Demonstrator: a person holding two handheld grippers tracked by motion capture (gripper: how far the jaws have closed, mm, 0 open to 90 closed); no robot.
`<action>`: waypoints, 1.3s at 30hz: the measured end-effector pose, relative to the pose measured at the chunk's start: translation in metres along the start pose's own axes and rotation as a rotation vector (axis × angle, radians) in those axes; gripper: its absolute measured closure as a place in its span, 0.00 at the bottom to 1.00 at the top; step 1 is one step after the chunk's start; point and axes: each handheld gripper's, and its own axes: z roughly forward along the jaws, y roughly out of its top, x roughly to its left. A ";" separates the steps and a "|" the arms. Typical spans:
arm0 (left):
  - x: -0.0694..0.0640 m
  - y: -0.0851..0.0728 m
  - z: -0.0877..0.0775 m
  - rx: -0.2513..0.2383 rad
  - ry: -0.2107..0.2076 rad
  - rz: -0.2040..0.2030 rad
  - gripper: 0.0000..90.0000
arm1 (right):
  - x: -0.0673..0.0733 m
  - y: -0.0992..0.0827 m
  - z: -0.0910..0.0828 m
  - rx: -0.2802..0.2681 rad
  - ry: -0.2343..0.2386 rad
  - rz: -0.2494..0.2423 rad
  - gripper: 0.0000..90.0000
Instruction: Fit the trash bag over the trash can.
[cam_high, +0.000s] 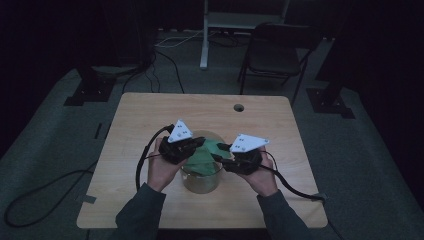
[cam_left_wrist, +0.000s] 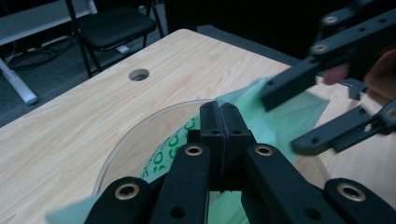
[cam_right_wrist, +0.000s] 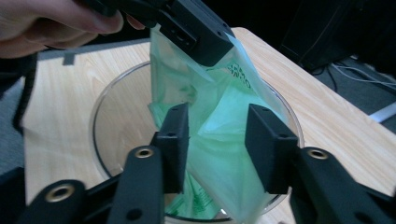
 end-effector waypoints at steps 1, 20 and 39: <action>-0.003 0.001 0.000 -0.001 -0.002 0.008 1.00 | 0.001 0.001 0.001 0.003 -0.007 -0.008 0.61; 0.001 0.002 -0.013 -0.044 0.007 -0.017 1.00 | -0.013 0.001 0.014 0.072 -0.133 0.028 1.00; 0.052 -0.019 -0.020 -0.034 0.129 -0.176 1.00 | -0.036 -0.010 0.001 0.113 -0.176 0.119 1.00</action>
